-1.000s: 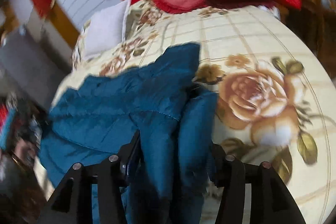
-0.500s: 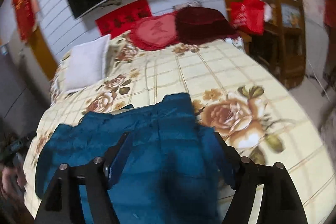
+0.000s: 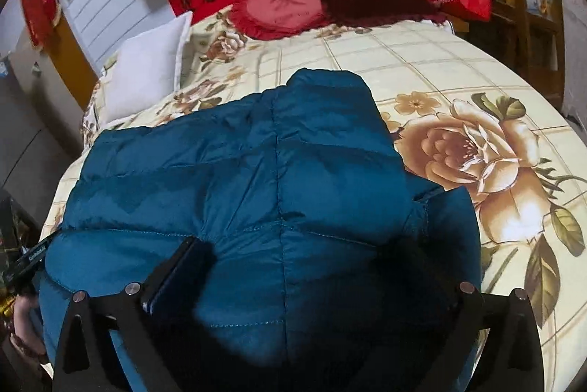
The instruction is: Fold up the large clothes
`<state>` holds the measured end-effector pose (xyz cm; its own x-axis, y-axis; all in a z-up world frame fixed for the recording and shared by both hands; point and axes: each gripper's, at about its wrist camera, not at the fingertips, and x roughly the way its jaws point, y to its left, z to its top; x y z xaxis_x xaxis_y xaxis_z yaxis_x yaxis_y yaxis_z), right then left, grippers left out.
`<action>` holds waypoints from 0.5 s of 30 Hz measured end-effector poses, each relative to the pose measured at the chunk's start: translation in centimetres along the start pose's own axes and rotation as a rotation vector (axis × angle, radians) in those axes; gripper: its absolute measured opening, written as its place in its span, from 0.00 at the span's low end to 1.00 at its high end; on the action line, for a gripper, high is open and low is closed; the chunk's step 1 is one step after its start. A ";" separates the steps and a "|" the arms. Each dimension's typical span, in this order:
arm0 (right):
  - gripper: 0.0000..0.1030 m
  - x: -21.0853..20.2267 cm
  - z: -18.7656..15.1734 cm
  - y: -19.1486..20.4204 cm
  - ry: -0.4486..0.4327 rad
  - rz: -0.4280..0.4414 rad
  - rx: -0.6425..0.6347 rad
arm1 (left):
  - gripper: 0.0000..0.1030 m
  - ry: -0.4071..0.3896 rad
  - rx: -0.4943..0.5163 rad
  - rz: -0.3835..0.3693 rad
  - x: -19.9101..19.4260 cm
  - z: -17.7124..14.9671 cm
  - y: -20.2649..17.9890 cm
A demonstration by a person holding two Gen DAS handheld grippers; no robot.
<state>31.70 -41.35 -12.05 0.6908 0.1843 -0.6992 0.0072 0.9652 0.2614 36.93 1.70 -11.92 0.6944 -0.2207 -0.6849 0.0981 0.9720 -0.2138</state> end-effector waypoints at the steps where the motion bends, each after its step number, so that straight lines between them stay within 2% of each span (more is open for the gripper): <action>1: 1.00 -0.1 -0.2 -0.1 -0.015 0.010 0.005 | 0.73 0.008 -0.004 -0.008 0.1 0.1 0.0; 2: 1.00 -0.2 -0.3 -0.2 -0.024 0.016 0.007 | 0.77 0.020 0.000 -0.018 0.3 0.3 -0.2; 5: 1.00 -0.5 -0.4 -0.3 -0.038 0.022 0.017 | 0.78 0.085 -0.033 -0.034 0.7 0.7 0.0; 7: 0.96 -0.8 0.1 0.3 -0.002 -0.049 0.003 | 0.78 0.136 -0.061 -0.056 0.4 0.8 0.4; 9: 0.93 -2.8 0.4 1.8 0.008 -0.142 -0.019 | 0.78 0.145 -0.087 -0.076 -1.6 0.6 0.6; 10: 0.93 -4.6 0.3 2.7 -0.009 -0.149 -0.049 | 0.78 0.142 -0.084 -0.058 -2.7 0.4 0.4; 11: 0.93 -6.4 0.1 3.6 -0.030 -0.155 -0.078 | 0.78 0.126 -0.051 0.014 -5.0 0.0 -0.4; 12: 0.93 -8.7 -0.3 4.8 -0.060 -0.166 -0.111 | 0.78 0.099 -0.016 0.056 -7.1 -0.6 -1.2; 15: 0.93 -15.1 -2.8 7.0 -0.110 -0.168 -0.148 | 0.78 0.024 0.048 0.110 -13.7 -3.3 -3.6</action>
<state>19.28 -36.84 -1.52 0.7636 0.0049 -0.6456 0.0287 0.9987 0.0415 24.72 1.00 -4.04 0.6860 -0.1134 -0.7187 0.0563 0.9931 -0.1030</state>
